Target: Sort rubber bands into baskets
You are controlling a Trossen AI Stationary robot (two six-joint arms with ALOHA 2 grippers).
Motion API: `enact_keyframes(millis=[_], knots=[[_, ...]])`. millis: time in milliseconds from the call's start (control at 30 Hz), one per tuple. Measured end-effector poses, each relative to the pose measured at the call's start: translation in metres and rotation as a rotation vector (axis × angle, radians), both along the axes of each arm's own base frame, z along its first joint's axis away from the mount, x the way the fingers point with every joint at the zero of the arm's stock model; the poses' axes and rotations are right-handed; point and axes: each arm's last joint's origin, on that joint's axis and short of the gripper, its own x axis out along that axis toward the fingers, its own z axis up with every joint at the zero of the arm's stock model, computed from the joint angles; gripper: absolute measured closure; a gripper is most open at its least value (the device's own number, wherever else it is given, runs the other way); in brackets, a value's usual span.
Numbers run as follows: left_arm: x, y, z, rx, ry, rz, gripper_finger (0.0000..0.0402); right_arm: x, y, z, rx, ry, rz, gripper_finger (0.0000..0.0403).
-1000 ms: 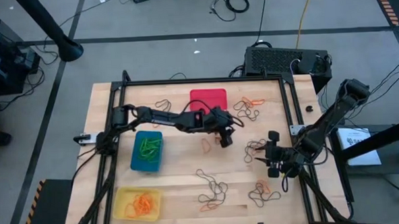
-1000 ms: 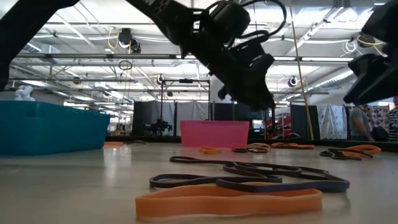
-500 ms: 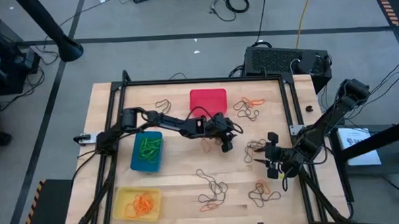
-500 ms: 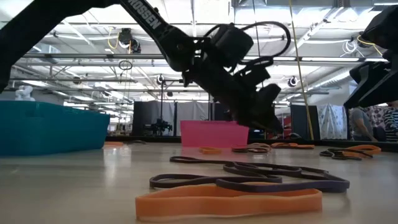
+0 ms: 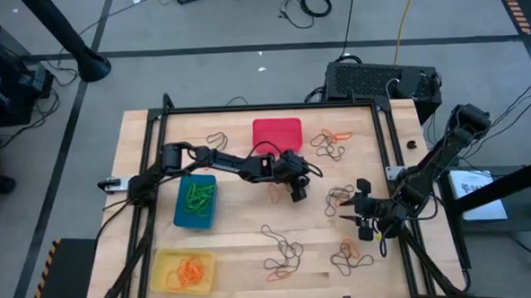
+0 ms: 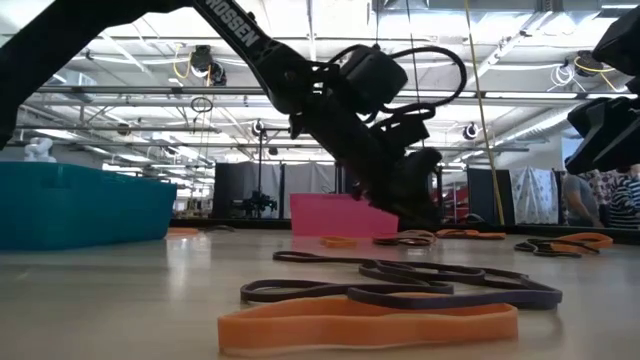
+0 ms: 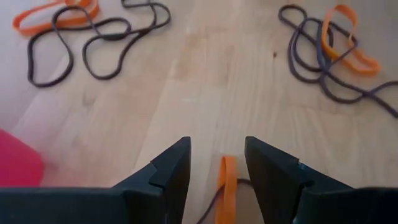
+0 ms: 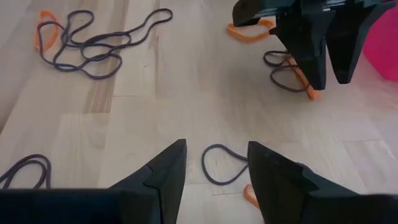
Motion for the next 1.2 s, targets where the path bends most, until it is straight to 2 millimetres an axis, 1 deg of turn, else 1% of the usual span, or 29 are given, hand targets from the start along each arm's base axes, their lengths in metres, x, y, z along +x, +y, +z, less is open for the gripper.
enact_keyframes(millis=[133,400,600,667,767,967,1000,1100,1200], knots=[[-0.001,-0.001,-0.001,-0.006,0.017,-0.007,0.0243,0.001,0.001,0.001,0.013,-0.012,0.0,0.0239],[-0.001,-0.002,-0.012,-0.011,0.043,-0.009,0.0243,0.001,0.001,0.001,0.021,-0.019,0.0,0.0239],[0.0,-0.005,-0.011,-0.012,0.03,-0.017,0.0247,0.001,0.002,0.002,0.021,-0.019,0.0,0.0239],[0.0,-0.005,-0.011,-0.011,0.029,-0.017,0.026,0.001,0.002,0.002,0.021,-0.019,0.0,0.0239],[0.0,-0.005,-0.011,-0.012,0.032,-0.017,0.0291,0.001,0.002,0.002,0.024,-0.019,-0.002,0.0239],[0.001,-0.006,-0.011,-0.003,0.022,-0.011,0.0383,0.001,0.002,0.001,0.042,-0.02,-0.015,0.0239],[0.001,-0.008,-0.009,-0.001,0.011,-0.013,0.0391,0.001,0.002,0.001,0.043,-0.019,-0.014,0.0239],[0.001,-0.014,0.006,0.019,-0.023,-0.019,0.0392,0.001,0.002,0.001,0.045,-0.018,-0.013,0.0239],[-0.002,-0.024,0.031,0.067,-0.046,-0.038,0.0395,0.001,0.002,0.001,0.063,-0.02,-0.025,0.0239]])
